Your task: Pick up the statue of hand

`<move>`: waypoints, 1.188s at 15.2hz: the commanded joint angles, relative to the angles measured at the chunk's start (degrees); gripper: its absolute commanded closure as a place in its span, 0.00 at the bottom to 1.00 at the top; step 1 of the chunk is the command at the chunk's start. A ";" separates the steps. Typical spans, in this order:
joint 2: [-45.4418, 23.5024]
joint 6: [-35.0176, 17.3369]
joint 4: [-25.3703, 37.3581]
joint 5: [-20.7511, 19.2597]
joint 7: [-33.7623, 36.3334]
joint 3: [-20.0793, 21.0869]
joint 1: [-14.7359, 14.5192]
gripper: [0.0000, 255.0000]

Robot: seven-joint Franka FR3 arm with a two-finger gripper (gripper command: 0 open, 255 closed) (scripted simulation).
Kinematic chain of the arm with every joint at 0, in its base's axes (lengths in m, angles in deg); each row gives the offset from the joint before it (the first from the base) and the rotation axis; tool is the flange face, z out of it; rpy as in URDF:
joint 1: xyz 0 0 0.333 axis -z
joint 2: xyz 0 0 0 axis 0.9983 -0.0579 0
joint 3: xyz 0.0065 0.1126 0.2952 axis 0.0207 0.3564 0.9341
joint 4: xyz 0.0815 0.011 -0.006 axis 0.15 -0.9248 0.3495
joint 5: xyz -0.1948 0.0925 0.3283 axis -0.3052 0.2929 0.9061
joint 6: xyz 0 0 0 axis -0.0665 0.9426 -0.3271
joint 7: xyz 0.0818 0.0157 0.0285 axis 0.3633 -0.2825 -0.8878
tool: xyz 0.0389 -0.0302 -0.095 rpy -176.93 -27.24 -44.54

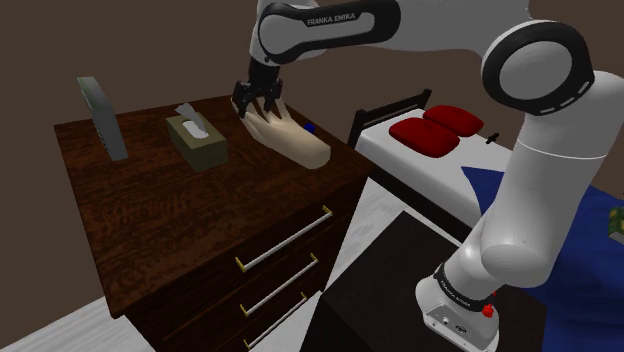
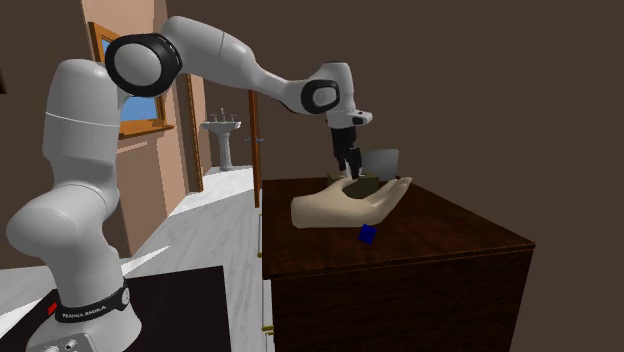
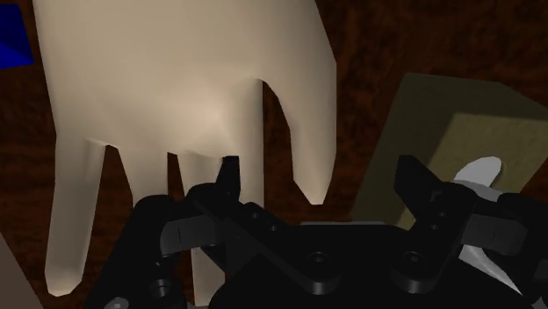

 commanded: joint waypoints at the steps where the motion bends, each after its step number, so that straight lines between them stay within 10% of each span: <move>1: -0.31 -1.31 -0.97 -0.03 -0.02 -0.01 -0.01 0.00; 4: -0.53 -2.44 -1.87 -0.05 -0.04 -0.03 -0.01 0.00; 5: -0.59 -2.50 -1.87 -0.07 -0.01 -0.02 -0.03 1.00; 18: -0.01 0.45 0.50 -0.01 0.02 0.02 0.00 1.00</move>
